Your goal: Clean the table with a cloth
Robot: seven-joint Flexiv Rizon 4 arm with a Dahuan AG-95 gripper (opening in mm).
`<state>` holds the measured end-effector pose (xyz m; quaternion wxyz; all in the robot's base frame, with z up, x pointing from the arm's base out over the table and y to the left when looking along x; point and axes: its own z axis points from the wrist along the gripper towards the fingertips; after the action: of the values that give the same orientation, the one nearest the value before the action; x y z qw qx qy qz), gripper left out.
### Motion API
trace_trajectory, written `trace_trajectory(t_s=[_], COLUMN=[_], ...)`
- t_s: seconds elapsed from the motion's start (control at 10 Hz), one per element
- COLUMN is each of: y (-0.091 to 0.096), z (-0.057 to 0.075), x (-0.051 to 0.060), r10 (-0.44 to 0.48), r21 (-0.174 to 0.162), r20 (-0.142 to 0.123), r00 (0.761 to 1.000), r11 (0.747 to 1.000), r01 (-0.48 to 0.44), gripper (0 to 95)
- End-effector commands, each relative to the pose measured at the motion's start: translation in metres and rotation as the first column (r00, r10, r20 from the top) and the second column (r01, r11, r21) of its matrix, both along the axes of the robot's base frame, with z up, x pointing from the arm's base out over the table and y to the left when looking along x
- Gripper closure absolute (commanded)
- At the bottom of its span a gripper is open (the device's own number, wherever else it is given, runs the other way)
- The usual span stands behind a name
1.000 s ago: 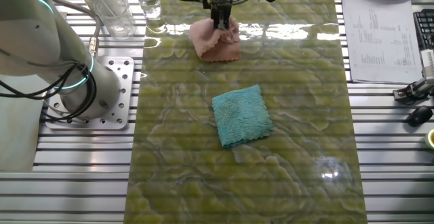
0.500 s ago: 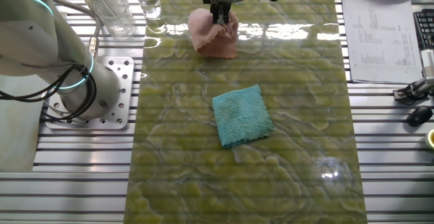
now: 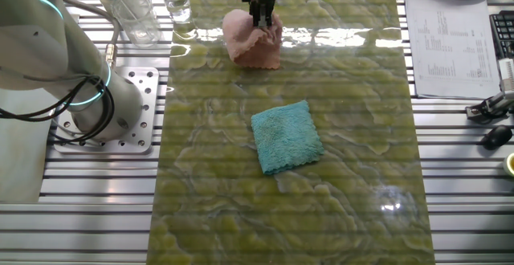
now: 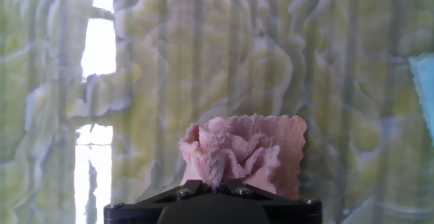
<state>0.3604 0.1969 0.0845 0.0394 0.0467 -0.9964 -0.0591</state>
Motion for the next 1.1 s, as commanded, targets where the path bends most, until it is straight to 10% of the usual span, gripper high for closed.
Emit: trace_trajectory(t_s=[0.1, 0.4, 1.1], y=[-0.001, 0.002, 0.081], z=[0.0, 0.0, 0.013], x=[0.001, -0.001, -0.014], r10=[0.201, 0.218, 0.047], r21=[-0.096, -0.086, -0.018], r20=[0.015, 0.022, 0.032], r00=[0.98, 0.976, 0.998], r11=[0.975, 0.973, 0.999], r01=[-0.198, -0.215, -0.046], gripper=[95.0, 95.0, 95.0])
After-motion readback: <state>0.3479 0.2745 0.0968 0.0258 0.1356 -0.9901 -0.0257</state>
